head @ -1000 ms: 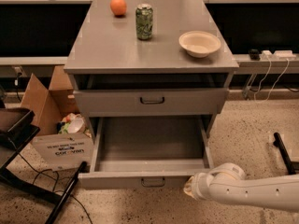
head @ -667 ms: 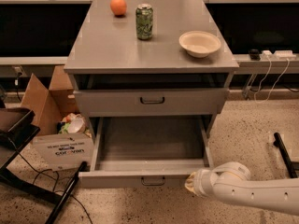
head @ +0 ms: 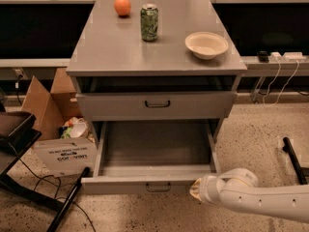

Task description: Close middle drawer

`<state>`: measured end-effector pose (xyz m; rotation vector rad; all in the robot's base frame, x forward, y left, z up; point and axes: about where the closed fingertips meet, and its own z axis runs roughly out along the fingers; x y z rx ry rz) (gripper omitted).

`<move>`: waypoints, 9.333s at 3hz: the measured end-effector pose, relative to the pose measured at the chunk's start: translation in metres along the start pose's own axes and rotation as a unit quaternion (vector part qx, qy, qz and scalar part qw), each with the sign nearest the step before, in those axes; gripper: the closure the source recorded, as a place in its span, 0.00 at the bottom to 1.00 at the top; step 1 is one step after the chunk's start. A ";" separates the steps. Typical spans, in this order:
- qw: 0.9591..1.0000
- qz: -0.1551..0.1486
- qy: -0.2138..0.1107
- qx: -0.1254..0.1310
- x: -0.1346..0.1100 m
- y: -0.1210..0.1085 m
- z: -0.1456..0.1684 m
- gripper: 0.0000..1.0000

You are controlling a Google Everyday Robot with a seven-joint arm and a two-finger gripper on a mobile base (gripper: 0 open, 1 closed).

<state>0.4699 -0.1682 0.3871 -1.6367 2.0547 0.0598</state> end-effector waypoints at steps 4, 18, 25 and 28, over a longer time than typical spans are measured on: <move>0.999 -0.029 -0.010 0.017 -0.013 -0.034 0.024 1.00; 0.989 -0.116 -0.014 0.089 -0.074 -0.164 0.068 0.28; 0.980 -0.161 0.085 0.075 -0.091 -0.120 -0.019 0.89; 0.930 -0.150 0.335 0.014 -0.083 0.004 -0.227 1.00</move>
Offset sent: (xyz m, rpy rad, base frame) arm 0.1957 0.0165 -0.0198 0.0041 -0.1931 0.1089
